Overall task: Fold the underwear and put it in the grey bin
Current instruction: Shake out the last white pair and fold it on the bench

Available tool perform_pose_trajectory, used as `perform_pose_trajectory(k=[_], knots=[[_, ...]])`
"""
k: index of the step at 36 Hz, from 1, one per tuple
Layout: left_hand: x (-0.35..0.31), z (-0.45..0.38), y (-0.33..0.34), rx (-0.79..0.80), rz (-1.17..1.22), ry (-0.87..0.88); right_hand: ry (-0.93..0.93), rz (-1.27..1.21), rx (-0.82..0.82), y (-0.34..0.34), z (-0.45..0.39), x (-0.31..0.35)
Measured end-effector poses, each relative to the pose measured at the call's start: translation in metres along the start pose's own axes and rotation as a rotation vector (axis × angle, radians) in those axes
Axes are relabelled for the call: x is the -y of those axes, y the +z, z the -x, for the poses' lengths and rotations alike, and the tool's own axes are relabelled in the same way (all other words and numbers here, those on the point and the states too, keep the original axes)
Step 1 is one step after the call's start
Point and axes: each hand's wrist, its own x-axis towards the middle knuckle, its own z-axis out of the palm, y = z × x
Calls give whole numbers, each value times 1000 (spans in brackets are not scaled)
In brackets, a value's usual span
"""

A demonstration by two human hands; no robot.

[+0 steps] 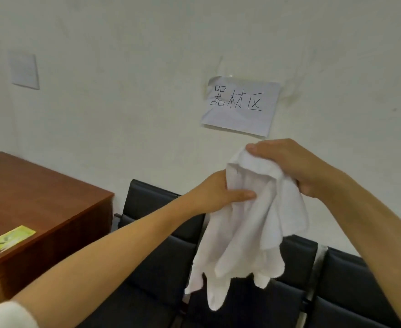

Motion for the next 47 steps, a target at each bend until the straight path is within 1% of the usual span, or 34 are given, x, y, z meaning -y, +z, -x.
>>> perform_pose_trajectory(k=[2, 4, 6, 9, 11, 12, 14, 15, 16, 18, 19, 20, 21, 23, 24, 25, 27, 29, 31, 32, 33, 35, 37, 39, 41, 43, 44, 46, 47], knots=[[9, -11, -7, -105, -202, -26, -3, 16, -37, -13, 4, 5], [23, -20, -13, -164, -284, -47, -7, 25, -107, -30, 8, 7], [35, -25, -18, -170, -317, -107, -12, 11, -168, -47, 13, 9], [50, -36, -25, -151, -449, -180, -10, 36, -294, -71, 17, 7], [53, -43, -32, -160, -462, -228, 17, 100, -382, -86, 18, 3], [54, -47, -36, -154, -427, -255, 39, 156, -406, -92, 20, 2], [51, -53, -46, -116, -279, -286, 106, 310, -436, -106, 22, -4], [46, -53, -50, -101, -202, -274, 162, 432, -429, -111, 21, -9], [41, -53, -54, -79, -144, -234, 241, 595, -385, -112, 19, -14], [24, -56, -59, -26, -98, -134, 335, 975, -179, -108, 12, -22], [13, -58, -60, 14, -93, -98, 341, 1068, -88, -100, 8, -25], [1, -60, -60, 76, -94, -73, 318, 1088, -8, -91, 4, -27], [-12, -63, -59, 162, -88, -48, 264, 963, 45, -80, -2, -29], [-37, -70, -56, 383, -55, -41, 162, 500, 121, -47, -10, -25], [-48, -73, -56, 487, -85, -48, 119, 306, 187, -30, -14, -21], [-58, -76, -57, 562, -165, -43, 92, 173, 216, -18, -18, -24], [-75, -82, -62, 627, -429, -38, 131, -19, 199, -4, -25, -26], [-85, -88, -68, 635, -674, -55, 227, -94, 193, 6, -33, -30], [-89, -93, -65, 623, -852, -51, 291, -135, 229, 13, -37, -33], [-87, -94, -64, 588, -918, -33, 320, -168, 247, 18, -40, -33], [-83, -97, -61, 521, -959, 7, 337, -212, 255, 21, -42, -33], [-67, -101, -58, 314, -981, 119, 333, -334, 242, 24, -47, -32], [-51, -101, -54, 113, -901, 146, 298, -507, 229, 22, -48, -31], [-36, -94, -61, 17, -625, -6, 242, -638, 215, 25, -48, -31], [-23, -85, -73, 10, -348, -180, 171, -720, 206, 25, -46, -31], [-7, -74, -87, 72, -287, -329, 103, -776, 171, 23, -46, -31], [2, -67, -91, 120, -250, -405, 88, -781, 126, 20, -47, -29], [20, -53, -96, 276, -146, -531, 98, -754, 42, 13, -49, -25], [29, -48, -98, 367, -84, -567, 86, -747, 11, 12, -50, -21]])
